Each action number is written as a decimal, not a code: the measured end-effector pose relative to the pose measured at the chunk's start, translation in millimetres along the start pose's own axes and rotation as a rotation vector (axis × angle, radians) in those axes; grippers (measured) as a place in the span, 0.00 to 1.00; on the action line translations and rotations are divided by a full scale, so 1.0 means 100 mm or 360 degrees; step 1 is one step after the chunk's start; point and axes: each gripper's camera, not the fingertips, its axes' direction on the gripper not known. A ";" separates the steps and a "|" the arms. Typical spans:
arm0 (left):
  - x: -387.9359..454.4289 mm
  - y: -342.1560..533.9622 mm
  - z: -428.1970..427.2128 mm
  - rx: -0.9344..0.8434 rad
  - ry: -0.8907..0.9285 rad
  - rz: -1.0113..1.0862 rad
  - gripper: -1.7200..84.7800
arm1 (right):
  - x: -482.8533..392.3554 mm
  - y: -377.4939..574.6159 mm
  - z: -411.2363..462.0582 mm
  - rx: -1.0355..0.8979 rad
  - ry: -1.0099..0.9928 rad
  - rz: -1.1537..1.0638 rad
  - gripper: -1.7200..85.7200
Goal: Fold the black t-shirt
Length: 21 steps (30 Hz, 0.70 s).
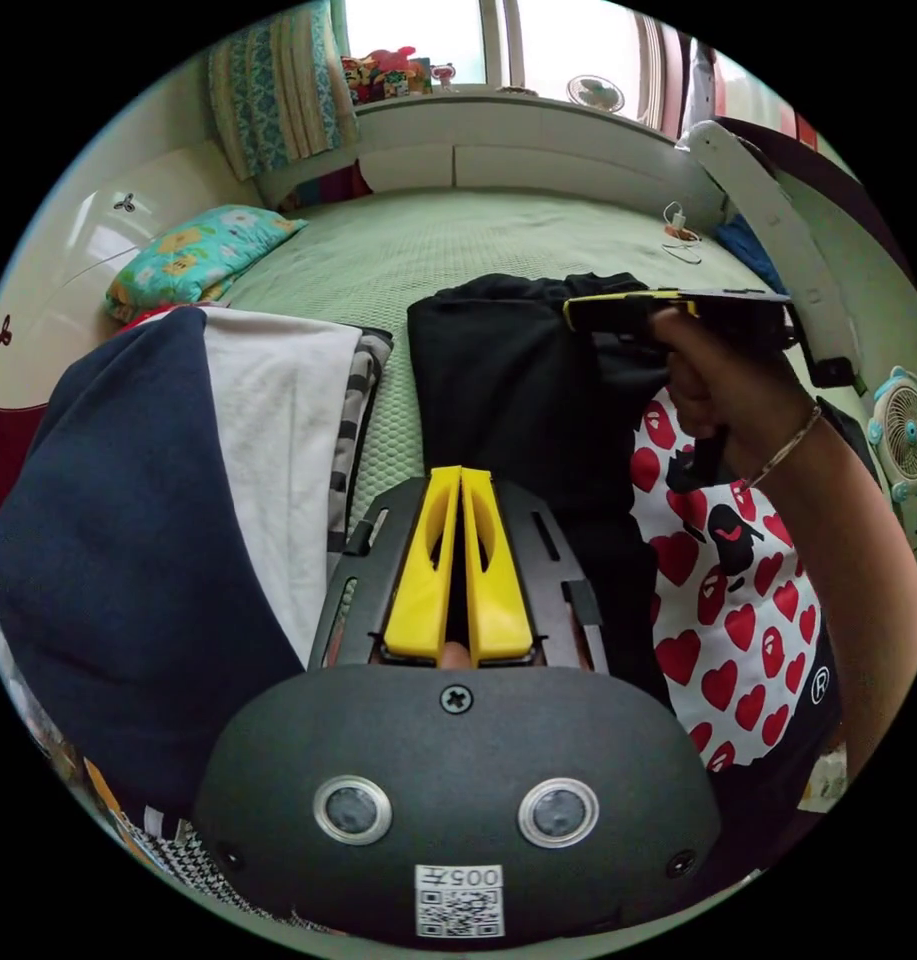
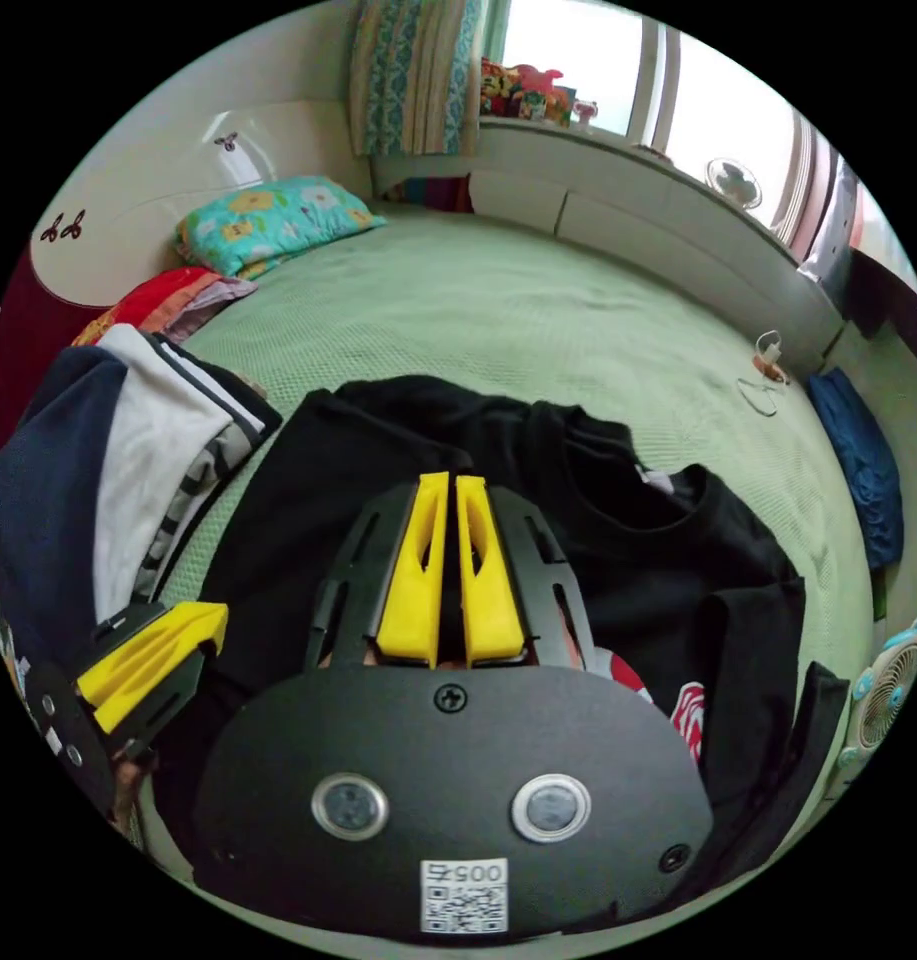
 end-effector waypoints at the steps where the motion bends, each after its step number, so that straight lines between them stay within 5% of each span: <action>1: 0.00 0.04 -0.02 -0.0003 0.0025 0.0006 0.02 | 0.02 0.00 0.00 -0.0010 0.0007 0.0005 0.00; 4: 0.03 0.13 -0.09 0.0001 0.0008 0.0014 0.02 | 0.06 0.04 0.20 -0.0167 0.0010 -0.0003 0.01; 12: 0.04 0.43 -0.53 0.0073 -0.0001 0.0014 0.02 | -0.04 0.53 -0.59 0.0080 -0.0114 -0.0133 0.06; 21: 0.15 0.63 -0.69 -0.0088 -0.0080 -0.0013 0.02 | -0.28 1.11 -0.67 -0.0251 -0.0073 -0.0203 0.00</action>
